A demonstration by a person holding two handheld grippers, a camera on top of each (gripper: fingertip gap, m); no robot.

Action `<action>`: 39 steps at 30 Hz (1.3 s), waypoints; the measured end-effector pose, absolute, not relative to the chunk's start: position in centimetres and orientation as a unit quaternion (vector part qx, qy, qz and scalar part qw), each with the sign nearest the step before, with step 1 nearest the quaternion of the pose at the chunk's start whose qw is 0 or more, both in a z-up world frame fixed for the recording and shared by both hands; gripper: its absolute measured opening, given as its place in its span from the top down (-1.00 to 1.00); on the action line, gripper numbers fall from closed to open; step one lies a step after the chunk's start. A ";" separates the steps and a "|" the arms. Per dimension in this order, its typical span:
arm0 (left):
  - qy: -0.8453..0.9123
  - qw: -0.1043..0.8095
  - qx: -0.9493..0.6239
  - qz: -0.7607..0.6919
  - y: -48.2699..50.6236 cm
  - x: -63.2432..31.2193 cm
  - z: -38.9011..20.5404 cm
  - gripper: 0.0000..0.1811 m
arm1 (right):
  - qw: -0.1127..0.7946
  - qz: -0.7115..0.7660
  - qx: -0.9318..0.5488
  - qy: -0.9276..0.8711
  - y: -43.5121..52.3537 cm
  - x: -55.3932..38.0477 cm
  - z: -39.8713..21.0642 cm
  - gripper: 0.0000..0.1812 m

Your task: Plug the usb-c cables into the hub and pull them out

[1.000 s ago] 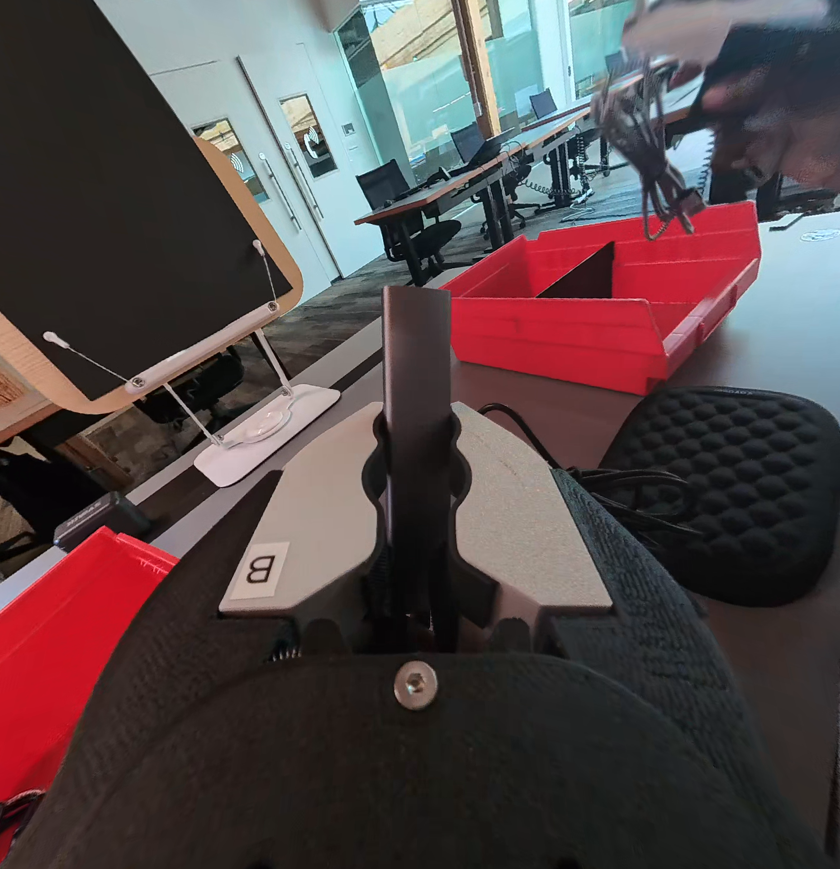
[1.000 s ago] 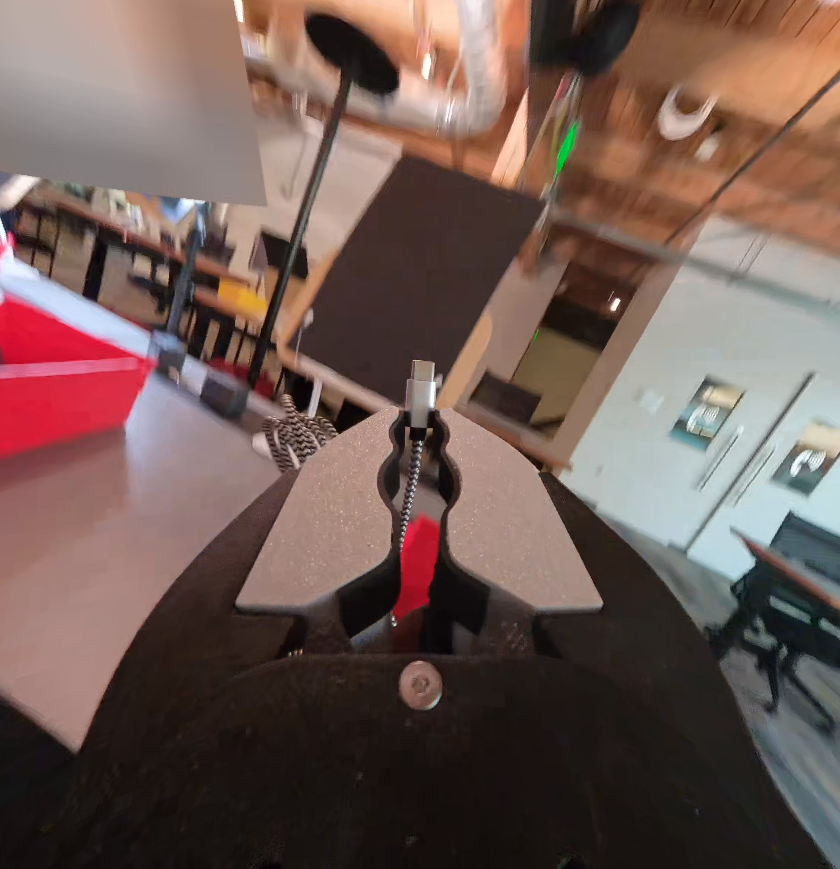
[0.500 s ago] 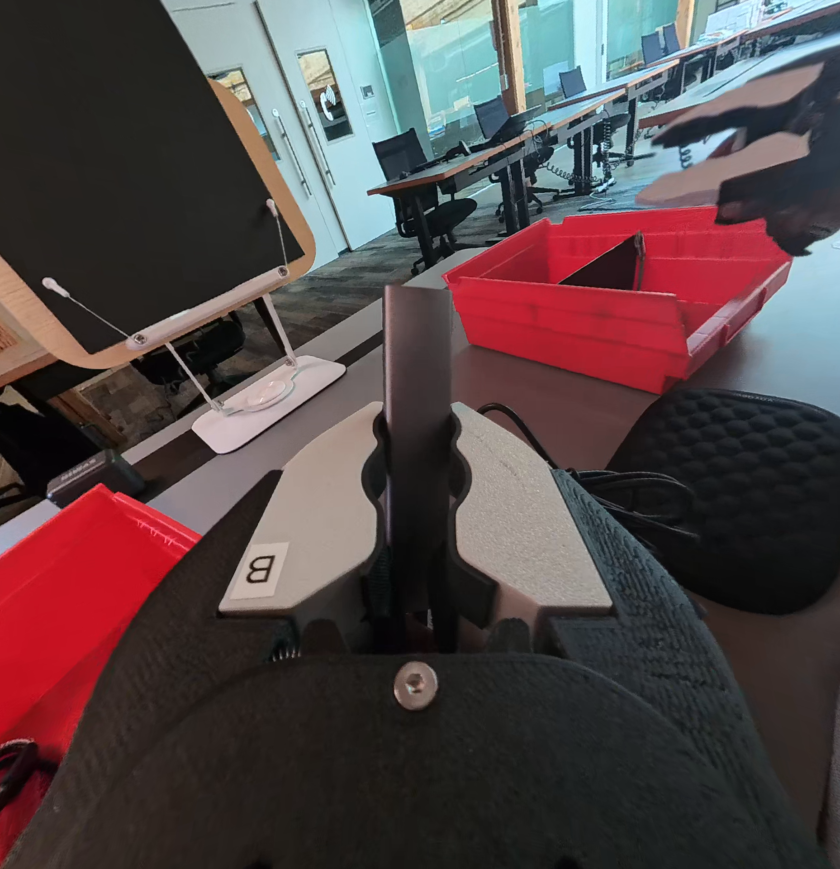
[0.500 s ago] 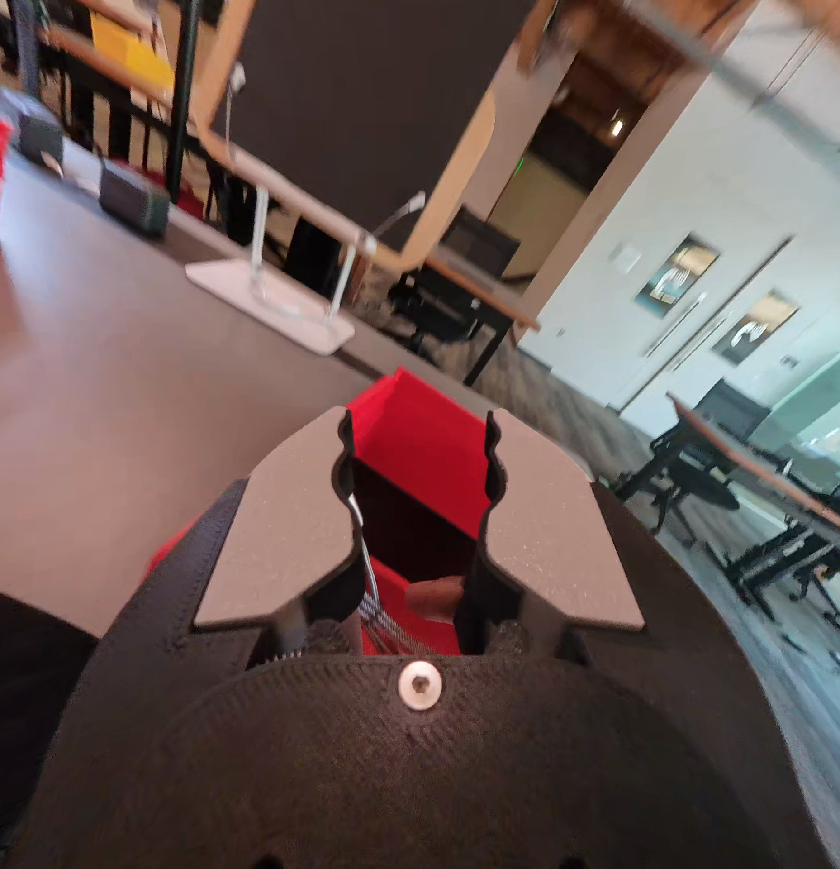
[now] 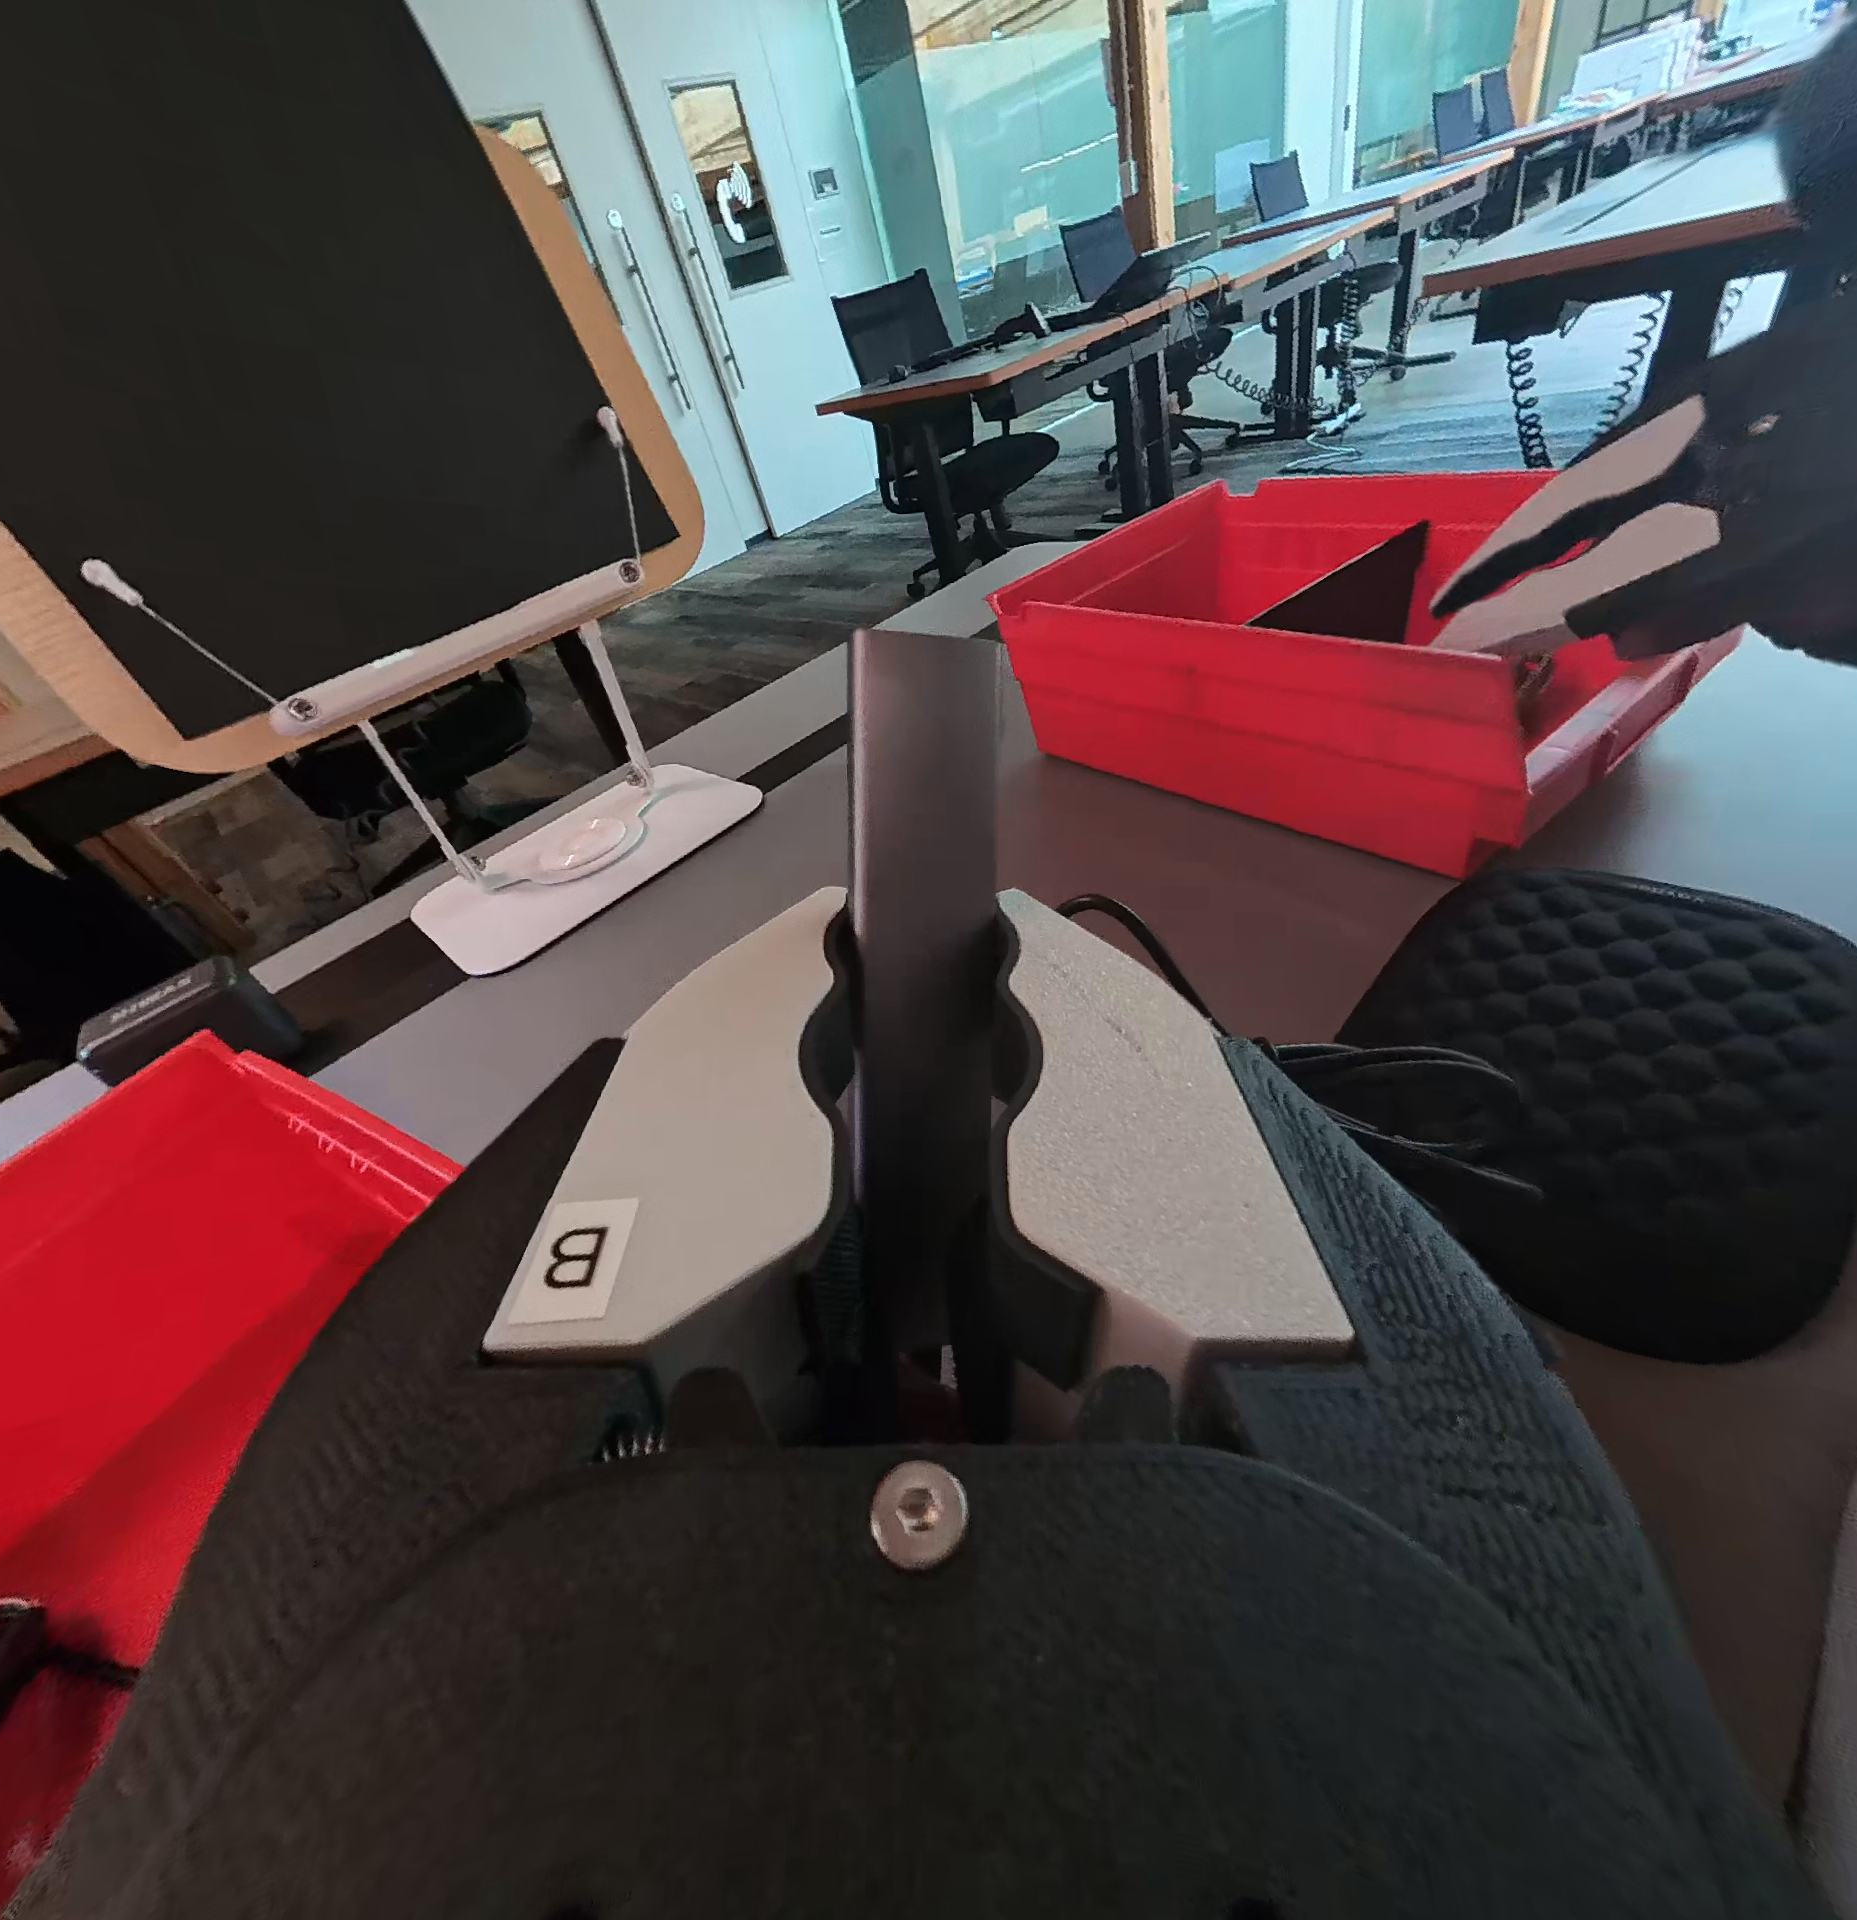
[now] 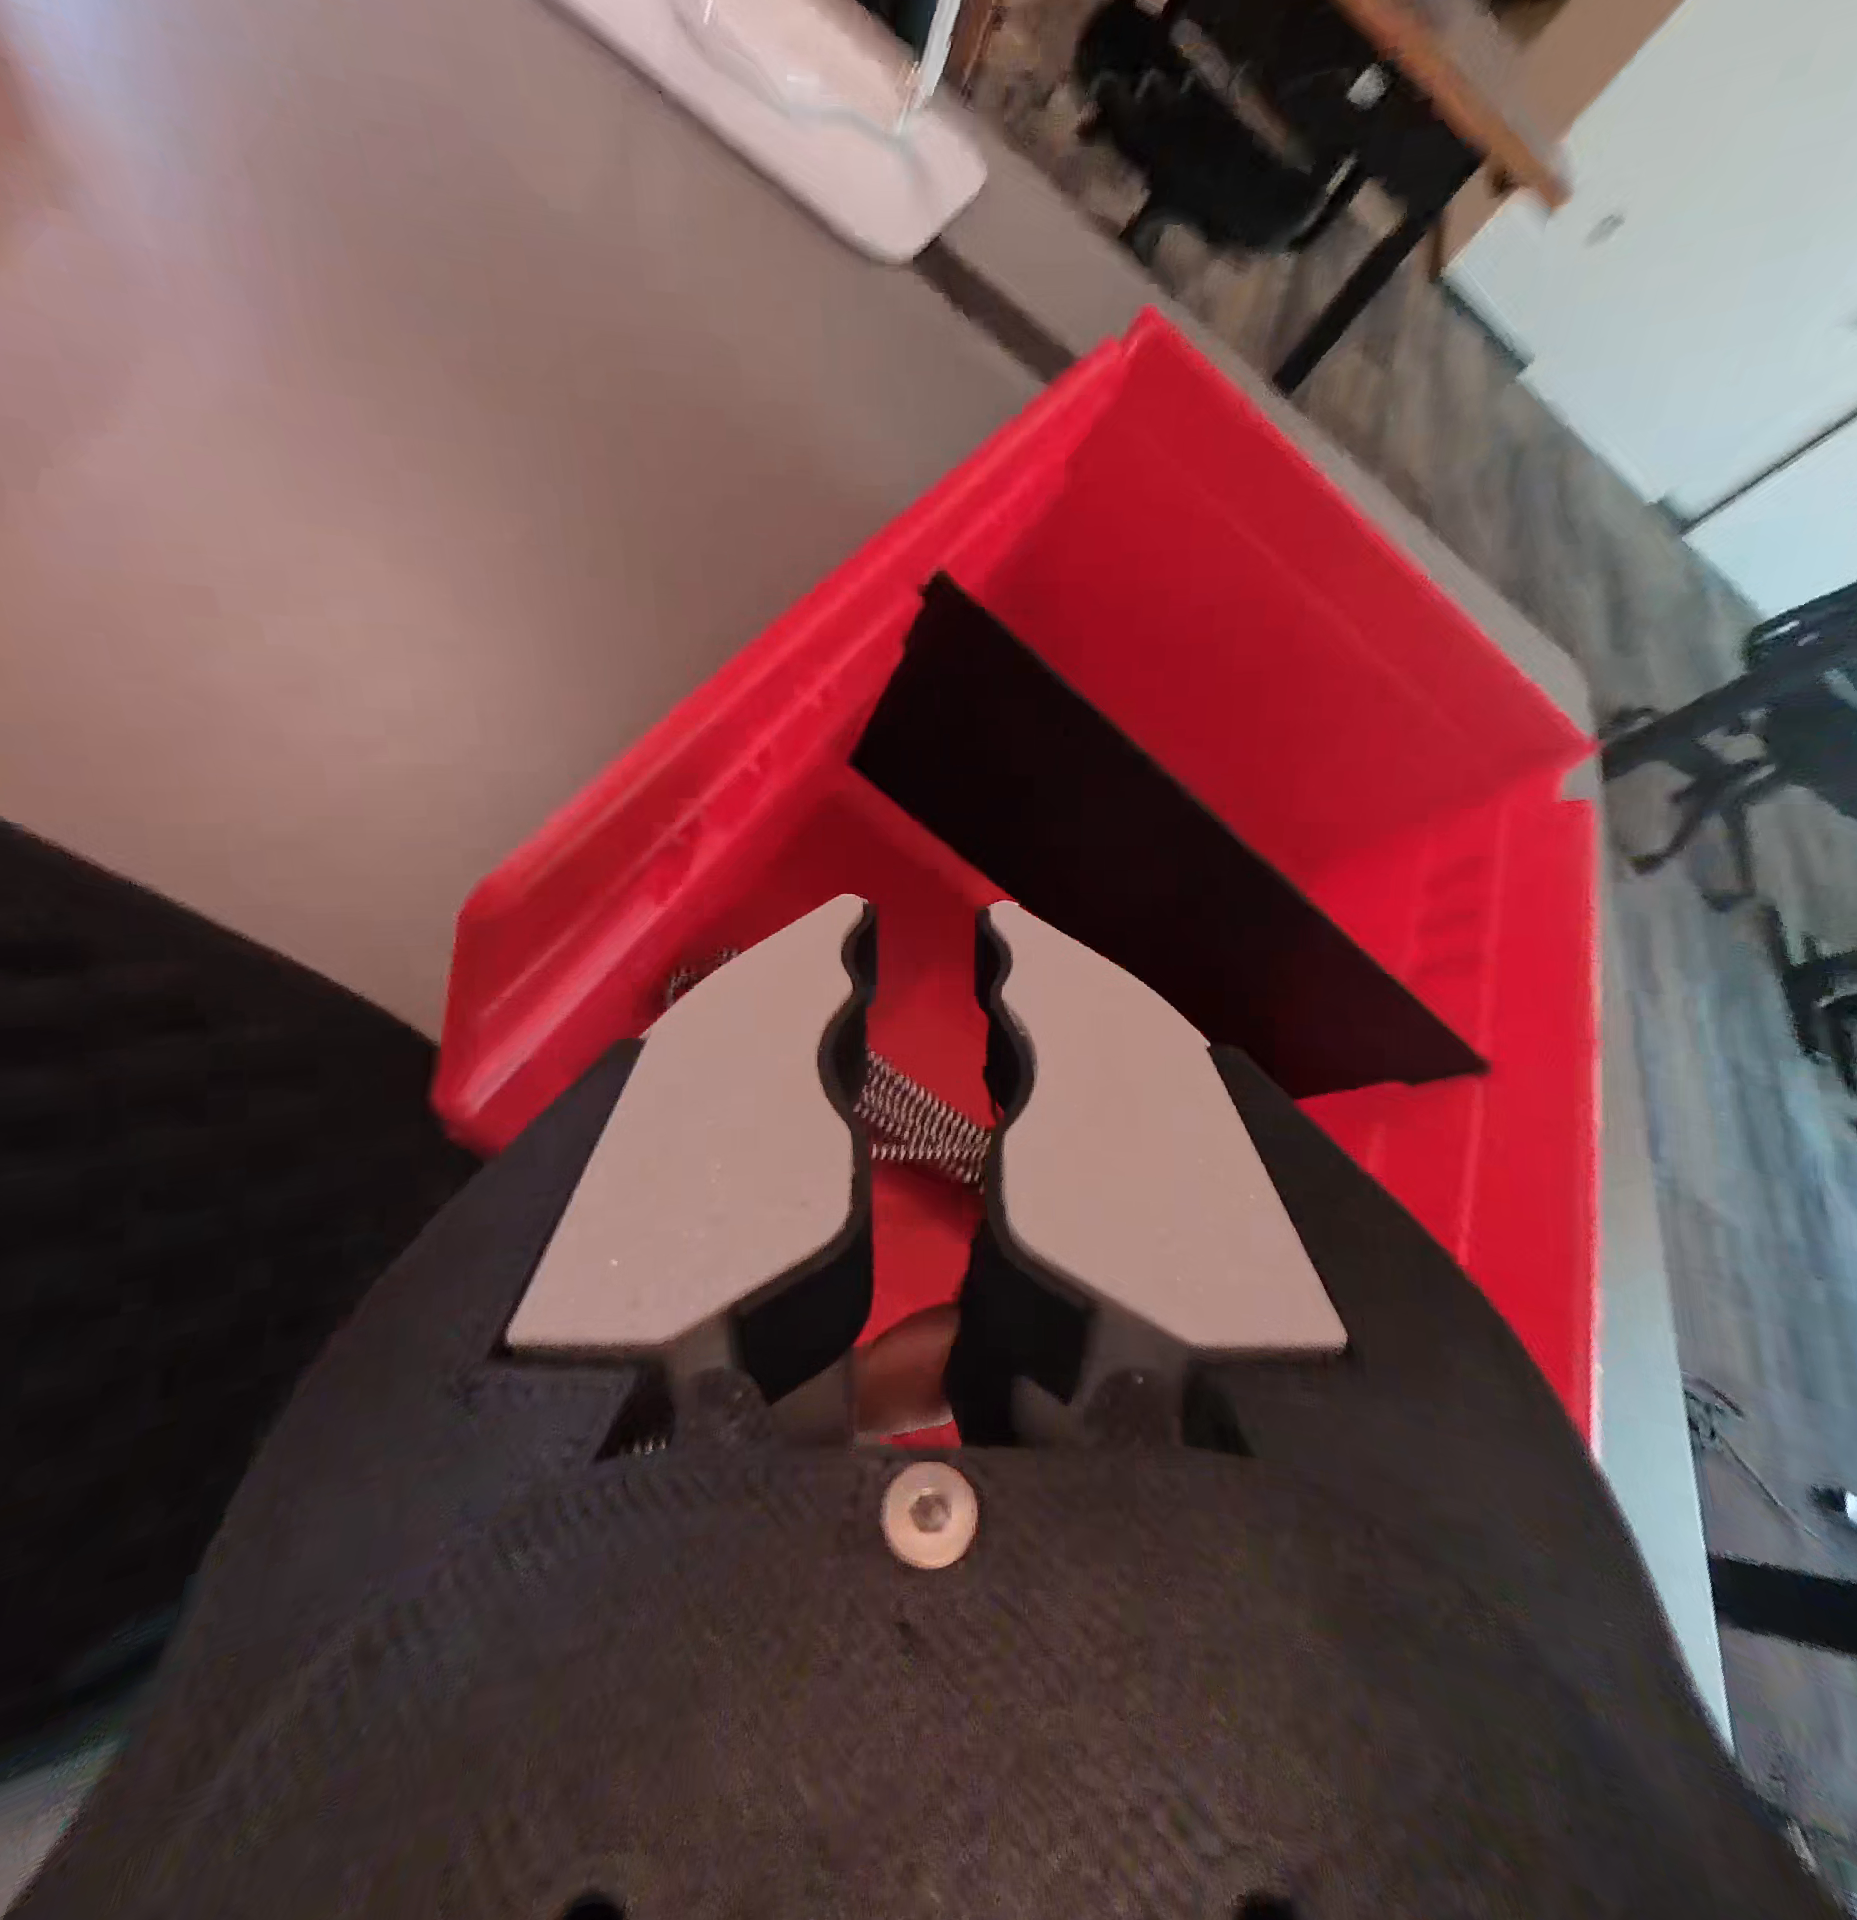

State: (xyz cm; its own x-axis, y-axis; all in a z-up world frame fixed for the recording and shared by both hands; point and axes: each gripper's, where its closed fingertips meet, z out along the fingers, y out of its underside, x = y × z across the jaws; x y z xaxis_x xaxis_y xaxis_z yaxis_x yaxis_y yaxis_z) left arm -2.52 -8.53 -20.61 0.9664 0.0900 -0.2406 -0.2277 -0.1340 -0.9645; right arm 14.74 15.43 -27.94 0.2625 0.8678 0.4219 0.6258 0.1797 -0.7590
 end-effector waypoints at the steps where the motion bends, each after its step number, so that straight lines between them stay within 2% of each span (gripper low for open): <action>1: 0.040 0.658 -0.743 0.120 -8.5 -2.7 -20.6 0.78 | 0.507 0.138 -0.616 -0.587 15.1 14.4 -27.1 0.81; 5: 0.013 0.673 -0.732 0.105 -8.6 -3.3 -20.5 0.78 | 0.569 0.322 -0.505 -0.563 8.0 11.2 -21.0 0.68; 8: -0.006 0.670 -0.736 0.095 -8.5 -3.6 -20.8 0.78 | 0.548 0.434 -0.399 -0.594 -0.9 8.4 -18.1 0.52; 10: -0.012 0.660 -0.745 0.101 -8.4 -3.7 -21.2 0.78 | 0.526 0.455 -0.350 -0.627 -6.2 6.6 -18.1 0.48; 13: -0.018 0.647 -0.755 0.103 -8.2 -3.6 -21.7 0.78 | 0.548 0.422 -0.316 -0.650 -10.8 3.6 -19.4 0.61; 17: -0.011 0.642 -0.761 0.093 -7.8 -2.9 -22.1 0.78 | 0.580 0.290 -0.319 -0.692 -10.6 0.6 -23.3 0.69; 21: -0.006 0.646 -0.760 0.074 -7.4 -2.4 -22.2 0.78 | 0.603 0.238 -0.346 -0.678 -8.9 -0.2 -24.7 0.96; 25: 0.041 0.685 -0.727 -0.026 -7.2 -0.1 -21.0 0.77 | 0.601 0.240 -0.351 -0.677 -7.9 0.1 -25.1 0.98; 28: 0.075 0.703 -0.703 -0.074 -7.6 0.8 -20.0 0.38 | 0.572 0.311 -0.381 -0.656 -7.7 0.5 -24.7 0.99; 30: 0.096 0.682 -0.724 -0.044 -7.7 0.5 -20.8 0.30 | 0.568 0.332 -0.402 -0.637 -6.8 0.8 -24.2 0.99; 34: 0.133 0.610 -0.773 0.109 -7.3 -1.1 -23.1 0.33 | 0.564 0.355 -0.423 -0.615 -5.8 1.2 -23.6 0.99; 36: 0.139 0.572 -0.784 0.195 -6.8 -1.9 -23.9 0.40 | 0.559 0.368 -0.426 -0.609 -6.0 1.2 -23.4 0.99; 37: 0.137 0.556 -0.786 0.233 -6.6 -2.2 -24.1 0.47 | 0.561 0.369 -0.425 -0.607 -6.1 1.3 -23.3 0.99; 38: 0.136 0.543 -0.786 0.263 -6.5 -2.4 -24.3 0.64 | 0.564 0.367 -0.424 -0.607 -6.1 1.3 -23.3 0.99; 39: 0.132 0.537 -0.784 0.282 -6.4 -2.5 -24.2 0.70 | 0.568 0.360 -0.422 -0.607 -6.0 1.3 -23.3 0.99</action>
